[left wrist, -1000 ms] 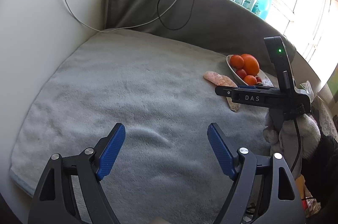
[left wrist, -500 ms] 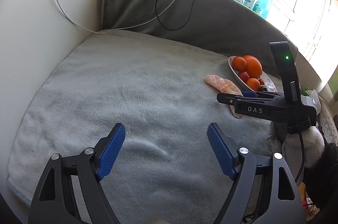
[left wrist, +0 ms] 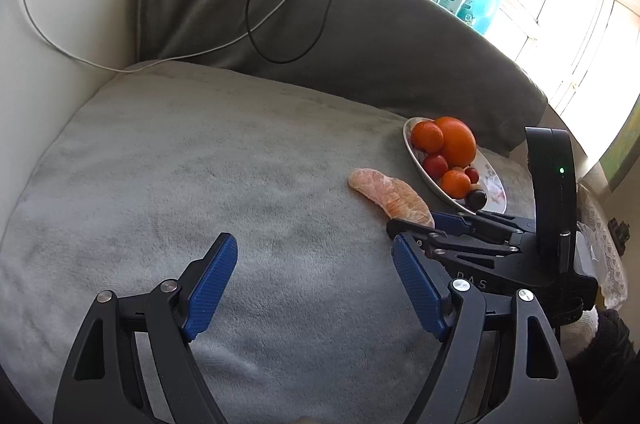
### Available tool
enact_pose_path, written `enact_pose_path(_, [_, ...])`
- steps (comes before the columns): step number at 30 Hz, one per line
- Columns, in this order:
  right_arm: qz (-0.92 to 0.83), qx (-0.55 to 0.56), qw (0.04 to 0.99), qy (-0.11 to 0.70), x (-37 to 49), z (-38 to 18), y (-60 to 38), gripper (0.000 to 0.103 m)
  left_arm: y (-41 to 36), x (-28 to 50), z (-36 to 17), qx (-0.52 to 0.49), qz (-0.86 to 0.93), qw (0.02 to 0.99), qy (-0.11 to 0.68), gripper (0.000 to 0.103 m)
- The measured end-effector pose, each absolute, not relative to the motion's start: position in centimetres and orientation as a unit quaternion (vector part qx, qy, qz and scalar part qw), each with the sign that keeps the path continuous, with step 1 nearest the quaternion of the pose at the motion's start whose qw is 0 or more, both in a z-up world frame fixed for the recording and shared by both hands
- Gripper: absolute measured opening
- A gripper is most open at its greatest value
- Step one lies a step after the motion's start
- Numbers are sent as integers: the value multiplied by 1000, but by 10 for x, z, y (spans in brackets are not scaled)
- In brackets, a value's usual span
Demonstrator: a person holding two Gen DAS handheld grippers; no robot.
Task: Organize fruits
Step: 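Lift the grapefruit segment with the right gripper and carry it over the plate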
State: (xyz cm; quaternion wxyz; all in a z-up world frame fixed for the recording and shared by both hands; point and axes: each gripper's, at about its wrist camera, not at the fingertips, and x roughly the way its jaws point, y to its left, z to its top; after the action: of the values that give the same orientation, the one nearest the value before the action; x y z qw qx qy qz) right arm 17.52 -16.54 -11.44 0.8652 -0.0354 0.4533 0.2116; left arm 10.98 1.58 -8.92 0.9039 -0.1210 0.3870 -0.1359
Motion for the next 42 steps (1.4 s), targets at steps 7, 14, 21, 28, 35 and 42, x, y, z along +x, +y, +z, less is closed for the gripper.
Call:
enact_pose_path(7, [217,-32,865,451,177,-116,-166,40,-1,150,-91,-159,-171,880,413,73])
enact_pose_path(14, [223,-29,866,447,173,-116,-171,39,-13,188,-103,-215,-198,843,452,65])
enact_pose_path(21, [229,-20,866,443,173,-117,-175,39,-23,202,-113,-249,-209,818,475,60])
enact_pose_path(28, [238,-16,868,435,167,-115,-178,38,-28,207,-120,-262,-208,805,490,52])
enact_pose_path(35, [236,-25,874,425,158,-112,-175,38,-28,208,-121,-259,-206,809,486,43])
enact_pose_path(42, [233,-22,878,416,154,-105,-180,38,-23,202,-111,-255,-207,818,472,37])
